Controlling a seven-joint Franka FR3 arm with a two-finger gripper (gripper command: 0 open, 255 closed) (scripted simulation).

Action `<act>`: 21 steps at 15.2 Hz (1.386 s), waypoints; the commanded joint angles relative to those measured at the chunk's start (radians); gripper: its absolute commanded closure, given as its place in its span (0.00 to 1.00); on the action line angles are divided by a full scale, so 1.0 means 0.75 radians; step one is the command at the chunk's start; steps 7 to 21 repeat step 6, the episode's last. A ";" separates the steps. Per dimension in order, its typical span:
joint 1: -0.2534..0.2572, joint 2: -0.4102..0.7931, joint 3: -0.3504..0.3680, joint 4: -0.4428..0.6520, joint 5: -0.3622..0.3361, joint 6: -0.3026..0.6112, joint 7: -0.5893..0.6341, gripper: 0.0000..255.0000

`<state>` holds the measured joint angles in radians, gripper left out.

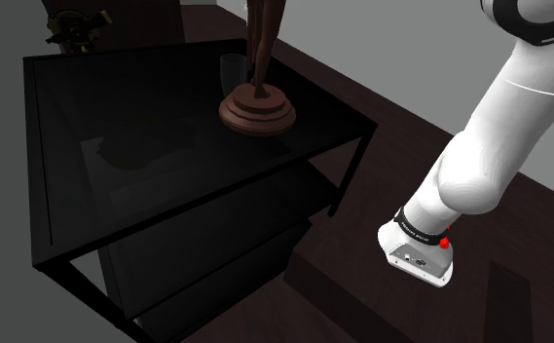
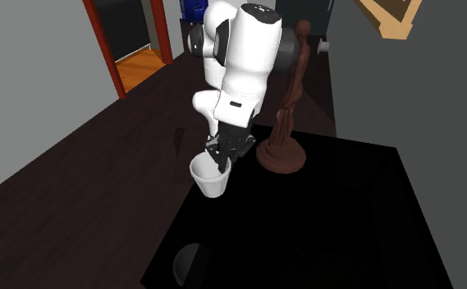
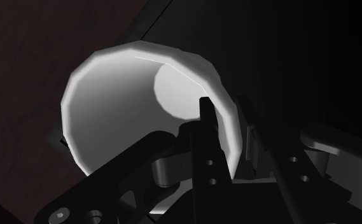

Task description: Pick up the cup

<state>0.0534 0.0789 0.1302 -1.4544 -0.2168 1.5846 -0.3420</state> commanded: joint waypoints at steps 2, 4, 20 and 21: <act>0.003 0.023 0.002 0.088 -0.003 -0.064 -0.010 1.00; 0.006 0.040 0.003 0.147 -0.006 -0.107 -0.016 1.00; 0.006 0.041 0.003 0.151 -0.007 -0.110 -0.017 1.00; 0.006 0.041 0.003 0.151 -0.007 -0.110 -0.017 1.00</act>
